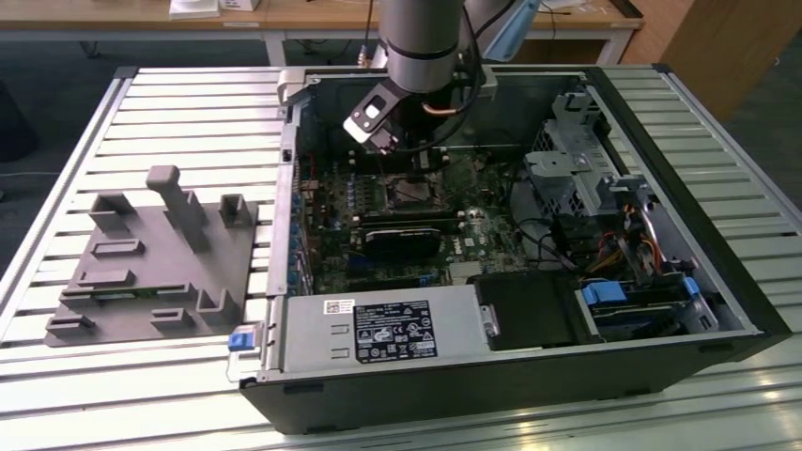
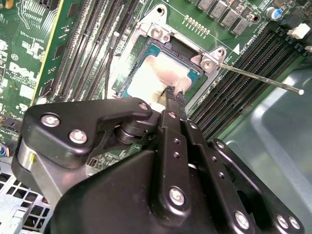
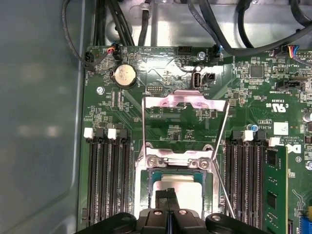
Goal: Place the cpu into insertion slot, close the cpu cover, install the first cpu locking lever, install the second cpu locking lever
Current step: 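Close the cpu cover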
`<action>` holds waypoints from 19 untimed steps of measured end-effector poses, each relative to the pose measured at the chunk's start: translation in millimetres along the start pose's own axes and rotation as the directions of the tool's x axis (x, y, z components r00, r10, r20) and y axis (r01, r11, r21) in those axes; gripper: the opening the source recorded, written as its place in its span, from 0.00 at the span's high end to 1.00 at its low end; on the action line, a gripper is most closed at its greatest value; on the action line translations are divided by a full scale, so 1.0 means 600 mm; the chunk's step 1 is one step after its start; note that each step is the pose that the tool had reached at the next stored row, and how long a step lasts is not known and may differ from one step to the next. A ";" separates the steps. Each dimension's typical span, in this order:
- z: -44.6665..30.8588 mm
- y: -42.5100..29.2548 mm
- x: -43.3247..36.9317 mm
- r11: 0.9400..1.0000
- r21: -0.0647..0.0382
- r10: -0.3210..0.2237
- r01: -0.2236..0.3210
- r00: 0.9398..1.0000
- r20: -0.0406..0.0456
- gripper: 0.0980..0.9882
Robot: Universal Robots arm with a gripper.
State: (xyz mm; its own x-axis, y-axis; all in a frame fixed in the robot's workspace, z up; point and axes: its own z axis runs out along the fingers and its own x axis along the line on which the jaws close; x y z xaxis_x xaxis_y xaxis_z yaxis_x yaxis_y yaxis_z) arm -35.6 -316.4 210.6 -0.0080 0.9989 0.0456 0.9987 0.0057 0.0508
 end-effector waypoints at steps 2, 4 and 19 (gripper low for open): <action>0.000 0.000 -0.001 1.000 0.001 0.000 0.000 1.000 -0.003 0.99; 0.000 0.000 -0.001 1.000 0.001 0.000 0.000 1.000 -0.004 0.99; -0.006 0.000 -0.001 1.000 0.001 0.000 0.000 1.000 -0.008 0.99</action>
State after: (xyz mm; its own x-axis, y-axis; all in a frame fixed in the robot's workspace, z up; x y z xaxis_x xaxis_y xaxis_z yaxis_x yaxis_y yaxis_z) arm -35.6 -317.0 213.9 -0.0079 0.9985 0.0533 0.9987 0.0053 0.0498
